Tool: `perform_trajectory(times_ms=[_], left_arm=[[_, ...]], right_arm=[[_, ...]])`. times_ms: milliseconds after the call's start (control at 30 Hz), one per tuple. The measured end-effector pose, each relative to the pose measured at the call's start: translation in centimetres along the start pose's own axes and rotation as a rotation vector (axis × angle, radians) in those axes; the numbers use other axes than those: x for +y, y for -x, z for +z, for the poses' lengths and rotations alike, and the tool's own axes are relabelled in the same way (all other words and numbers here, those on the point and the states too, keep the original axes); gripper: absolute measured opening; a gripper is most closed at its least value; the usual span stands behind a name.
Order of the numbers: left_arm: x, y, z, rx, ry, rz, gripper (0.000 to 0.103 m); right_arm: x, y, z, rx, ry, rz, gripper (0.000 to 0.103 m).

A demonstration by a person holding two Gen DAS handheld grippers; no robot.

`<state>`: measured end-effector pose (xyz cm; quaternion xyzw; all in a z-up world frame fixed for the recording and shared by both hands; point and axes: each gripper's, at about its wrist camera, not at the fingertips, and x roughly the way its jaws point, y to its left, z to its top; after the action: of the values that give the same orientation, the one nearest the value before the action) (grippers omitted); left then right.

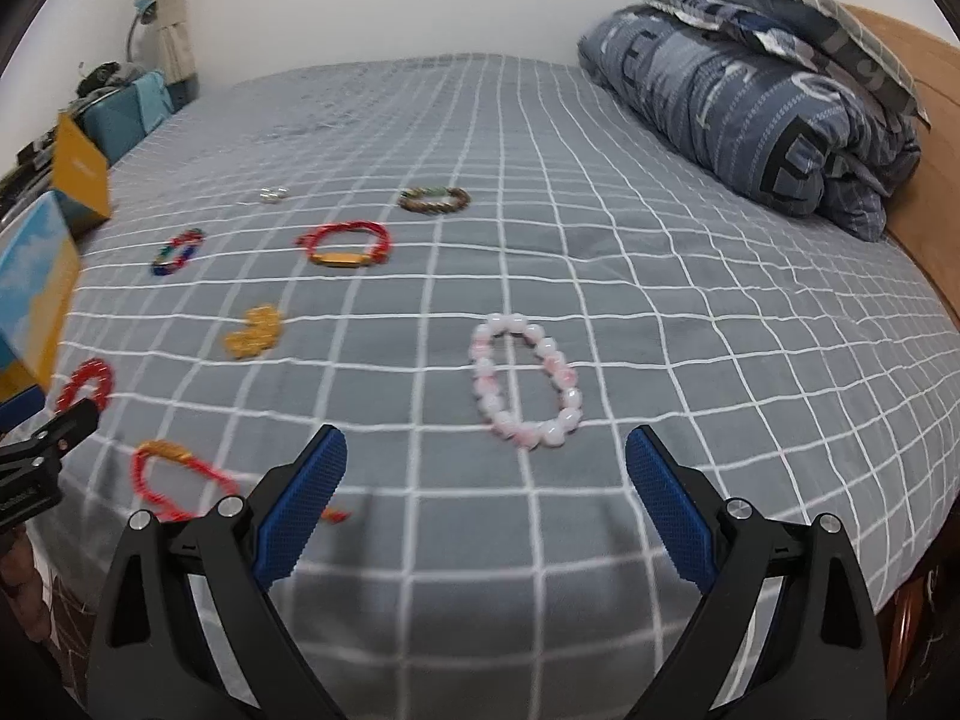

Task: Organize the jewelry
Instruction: 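Lower left tool onto red bead bracelet while right tool lowers onto pink-white bracelet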

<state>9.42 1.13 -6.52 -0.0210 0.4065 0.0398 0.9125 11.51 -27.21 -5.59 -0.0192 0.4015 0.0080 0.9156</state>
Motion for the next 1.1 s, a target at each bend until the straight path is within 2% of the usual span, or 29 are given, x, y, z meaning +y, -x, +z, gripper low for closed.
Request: perform_trajectory(times_ms=[233,433,600,833,967,1033,1067,1100], left_arm=[[0.7,-2.8,0.7,0.021,0.012,0.038,0.097],[-0.2,-3.0,0.8,0.014,-0.019,0.062,0.097],[-1.3,-3.5,0.7,0.041,-0.038,0.026,0.097],[-0.7,-3.7,0.7,0.047,0.015,0.014,0.098],[-0.3,-3.8,0.7,0.053,0.037,-0.011,0.087],[-0.1,-3.9,0.7,0.055,0.042,-0.035,0.079],[0.1,-3.9,0.8,0.059,0.046,-0.041,0.076],[0.2,-3.9,0.8,0.059,0.049,-0.04,0.068]], right_arm=[[-1.4,-3.7,1.2,0.028,-0.01,-0.02,0.09],[-1.4,-5.9,1.2,0.055,-0.017,-0.018,0.09],[-1.3,-6.5,0.9,0.057,-0.012,-0.013,0.09],[-1.0,-6.8,0.8,0.076,0.01,0.014,0.077],[-1.1,-6.9,0.8,0.09,-0.005,0.026,0.068],[-1.1,-6.9,0.9,0.095,-0.003,0.029,0.063],[-1.1,-6.8,0.9,0.095,0.0,0.028,0.057],[-1.1,-6.8,1.0,0.098,0.0,0.028,0.051]])
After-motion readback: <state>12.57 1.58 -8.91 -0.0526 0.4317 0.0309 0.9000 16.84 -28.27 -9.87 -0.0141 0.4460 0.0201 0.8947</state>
